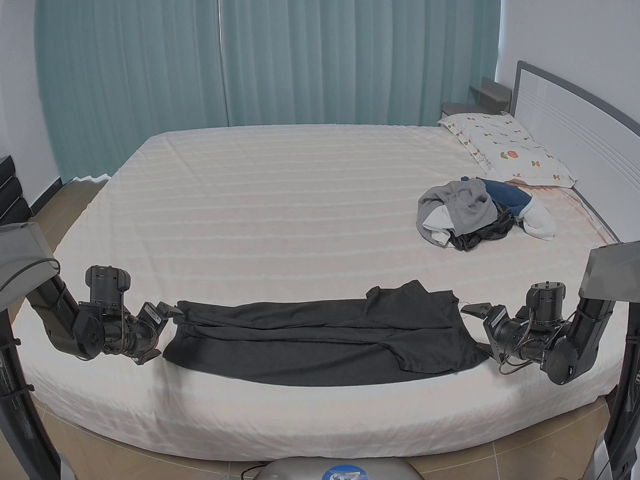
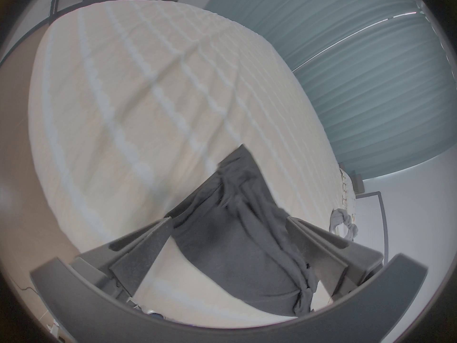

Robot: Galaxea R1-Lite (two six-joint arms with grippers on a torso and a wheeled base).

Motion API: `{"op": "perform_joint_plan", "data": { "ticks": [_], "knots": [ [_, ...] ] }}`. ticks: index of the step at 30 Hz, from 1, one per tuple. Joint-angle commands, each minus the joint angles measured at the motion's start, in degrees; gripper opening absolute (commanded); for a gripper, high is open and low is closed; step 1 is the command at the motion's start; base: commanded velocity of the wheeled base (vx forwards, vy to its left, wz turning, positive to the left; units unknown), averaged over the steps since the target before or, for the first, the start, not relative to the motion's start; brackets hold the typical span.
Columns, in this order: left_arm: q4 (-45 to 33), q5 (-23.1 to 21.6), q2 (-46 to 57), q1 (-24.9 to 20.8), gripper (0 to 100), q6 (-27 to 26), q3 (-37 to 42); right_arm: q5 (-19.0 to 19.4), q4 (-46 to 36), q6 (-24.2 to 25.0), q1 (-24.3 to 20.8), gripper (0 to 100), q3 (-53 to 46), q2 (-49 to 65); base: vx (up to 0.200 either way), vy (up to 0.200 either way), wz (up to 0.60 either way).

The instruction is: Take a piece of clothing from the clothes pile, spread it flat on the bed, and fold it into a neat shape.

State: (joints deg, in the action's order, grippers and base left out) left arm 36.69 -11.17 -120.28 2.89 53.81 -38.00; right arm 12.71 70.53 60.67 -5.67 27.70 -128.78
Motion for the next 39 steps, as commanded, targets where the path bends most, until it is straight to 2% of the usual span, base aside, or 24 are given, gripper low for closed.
{"op": "perform_joint_plan", "data": {
  "ticks": [1, 6, 14, 21, 22, 27, 31, 34, 39],
  "knots": [
    [1.0, 0.8, -3.3, -1.1, 100, 0.0, -0.1, -0.1, 1.1, 0.1, -0.3, 100, -0.8, -2.5, 0.000, 0.000, 0.00],
    [1.9, 1.1, -4.4, -2.0, 100, 0.0, -0.8, -0.1, 1.2, 0.1, -0.4, 100, -0.8, -2.6, 0.000, 0.000, 0.00],
    [2.5, 6.4, -8.8, -4.4, 100, 0.0, -5.1, -0.1, 1.2, -0.1, -0.5, 100, -0.8, -2.8, 0.000, 0.000, 0.00],
    [2.5, 10.9, -11.4, -5.4, 100, -2.8, -6.7, -0.1, 1.2, -0.2, -0.8, 100, -0.8, -2.9, 0.000, 0.000, 0.00],
    [2.5, 11.3, -11.6, -5.4, 0, -2.8, -6.8, -0.1, 1.2, -0.2, -0.8, 100, -0.8, -2.9, 0.000, 0.000, 0.00],
    [2.5, 15.8, -13.1, -5.4, 0, -2.9, -7.5, -0.1, 1.3, -0.4, -0.8, 100, -0.8, -3.0, 0.000, 0.000, 0.00],
    [2.3, 16.4, -13.0, -5.4, 0, -3.0, -6.3, -0.2, 1.3, -0.4, -0.8, 100, -0.8, -3.1, 0.000, 0.000, 0.00],
    [2.3, 18.5, -12.9, -4.6, 0, -3.0, -4.6, -0.1, 1.3, -0.4, -0.8, 100, -0.8, -3.1, 0.000, 0.000, 0.00],
    [2.4, 18.7, -11.8, -3.5, 0, -4.4, -2.8, -0.2, 1.3, -0.4, -0.8, 100, -0.8, -3.1, 0.000, 0.000, 0.00]
  ]
}}
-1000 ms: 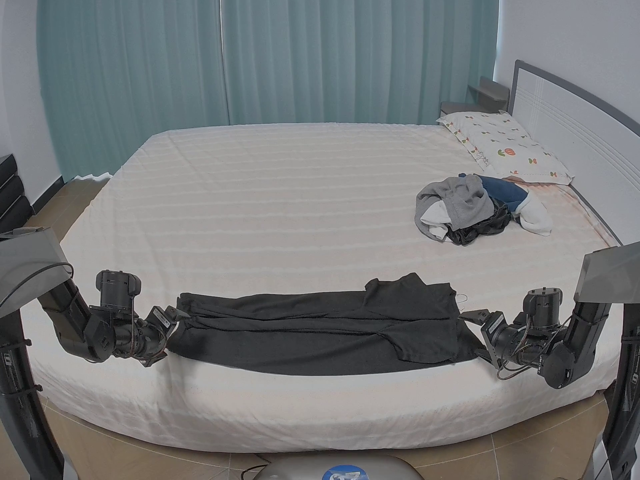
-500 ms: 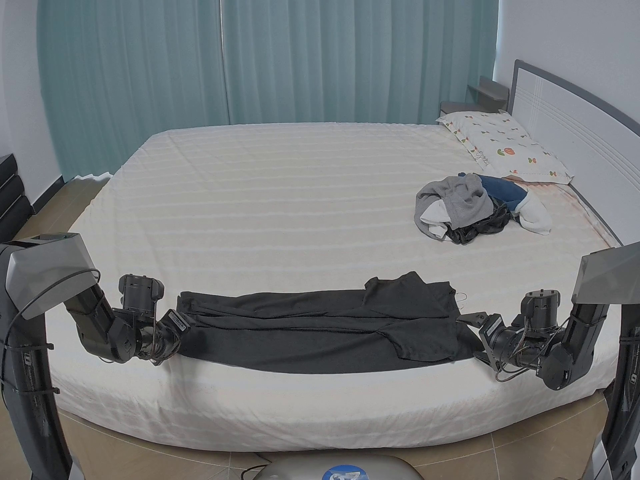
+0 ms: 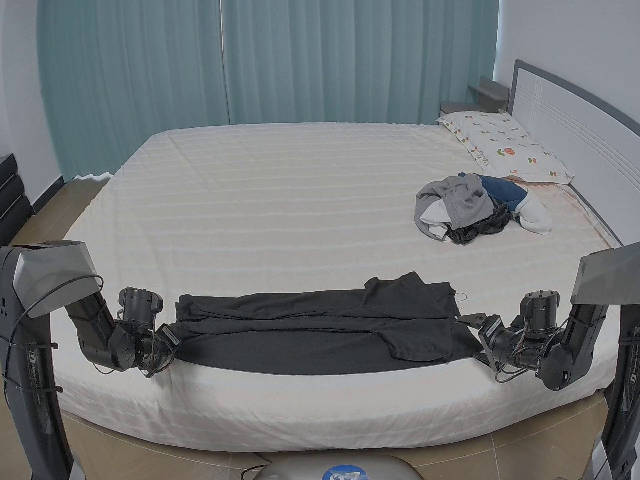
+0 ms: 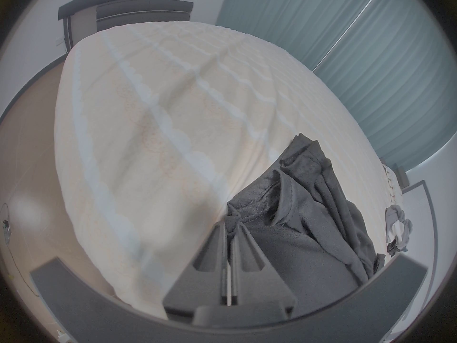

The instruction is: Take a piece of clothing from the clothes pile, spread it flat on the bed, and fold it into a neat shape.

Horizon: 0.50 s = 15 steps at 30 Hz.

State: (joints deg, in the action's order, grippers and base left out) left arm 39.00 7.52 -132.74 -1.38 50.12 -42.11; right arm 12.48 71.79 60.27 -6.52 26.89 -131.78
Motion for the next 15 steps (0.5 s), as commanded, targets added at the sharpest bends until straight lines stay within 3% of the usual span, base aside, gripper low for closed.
{"op": "perform_joint_plan", "data": {
  "ticks": [1, 15],
  "knots": [
    [0.2, 0.1, 0.6, 0.8, 0, -0.9, 1.4, 0.0, 0.0, 0.0, 0.0, 100, 0.0, -0.1, 0.000, 0.000, 0.00],
    [-0.2, -0.2, 3.1, 0.7, 0, -1.0, 4.1, -0.4, 0.0, -0.1, -0.8, 100, -2.2, 2.0, 0.000, 0.000, 0.00]
  ]
}}
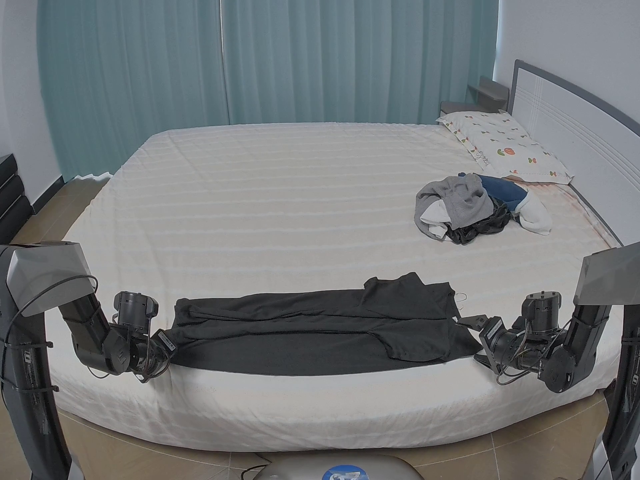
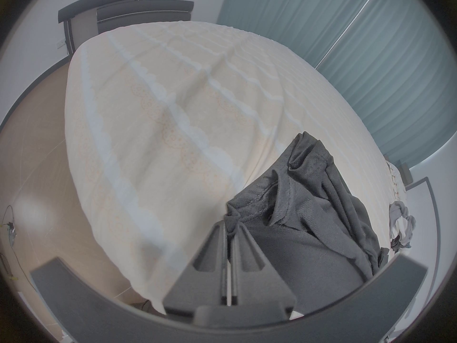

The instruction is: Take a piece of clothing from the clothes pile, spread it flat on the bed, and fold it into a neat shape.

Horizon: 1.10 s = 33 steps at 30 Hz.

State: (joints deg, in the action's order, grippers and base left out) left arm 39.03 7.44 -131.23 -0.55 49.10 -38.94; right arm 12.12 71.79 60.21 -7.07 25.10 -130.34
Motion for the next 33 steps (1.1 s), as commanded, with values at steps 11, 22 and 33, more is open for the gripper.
{"op": "perform_joint_plan", "data": {
  "ticks": [11, 22, 33],
  "knots": [
    [0.1, -0.3, 4.1, 0.5, 100, 0.6, -0.1, 0.0, 0.0, -0.1, -0.2, 100, 0.0, -1.1, 0.000, 0.000, 0.00],
    [-0.1, -5.8, 11.7, 1.3, 100, 5.9, -2.5, 0.0, 0.0, -1.3, -0.7, 100, -0.1, -1.5, 0.000, 0.000, 0.00],
    [0.7, -8.1, 2.8, -4.0, 100, 5.3, -6.3, 0.0, 0.0, -2.1, -0.7, 100, -0.2, -1.6, 0.000, 0.000, 0.00]
  ]
}}
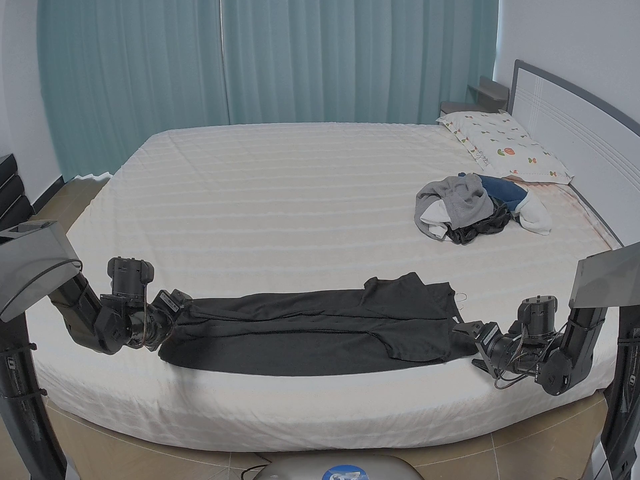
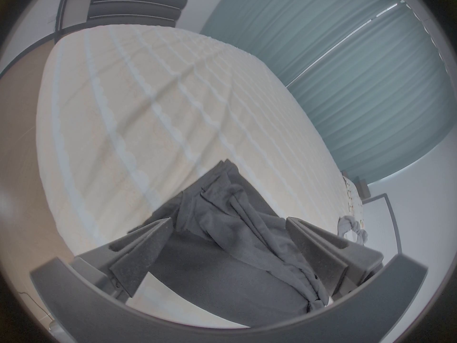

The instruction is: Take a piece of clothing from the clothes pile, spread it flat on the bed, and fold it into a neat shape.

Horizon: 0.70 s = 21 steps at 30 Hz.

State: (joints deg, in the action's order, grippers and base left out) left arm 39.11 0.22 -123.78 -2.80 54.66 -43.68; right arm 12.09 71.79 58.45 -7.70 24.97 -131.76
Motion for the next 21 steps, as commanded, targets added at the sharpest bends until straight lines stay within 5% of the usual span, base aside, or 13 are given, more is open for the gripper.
{"op": "perform_joint_plan", "data": {
  "ticks": [1, 16, 21],
  "knots": [
    [1.1, -1.0, -5.1, -1.9, 100, 0.0, -2.0, 0.0, 0.0, -0.4, 0.0, 100, -0.1, -0.2, 0.000, 0.000, 0.00],
    [1.9, -2.0, -8.8, -3.5, 100, -0.1, -5.8, 0.0, 0.0, -0.4, 0.0, 100, -0.1, -0.3, 0.000, 0.000, 0.00],
    [6.2, 1.4, -11.2, -2.3, 100, 1.2, -8.3, 0.0, 0.0, -1.4, 0.0, 100, -0.1, -0.7, 0.000, 0.000, 0.00]
  ]
}}
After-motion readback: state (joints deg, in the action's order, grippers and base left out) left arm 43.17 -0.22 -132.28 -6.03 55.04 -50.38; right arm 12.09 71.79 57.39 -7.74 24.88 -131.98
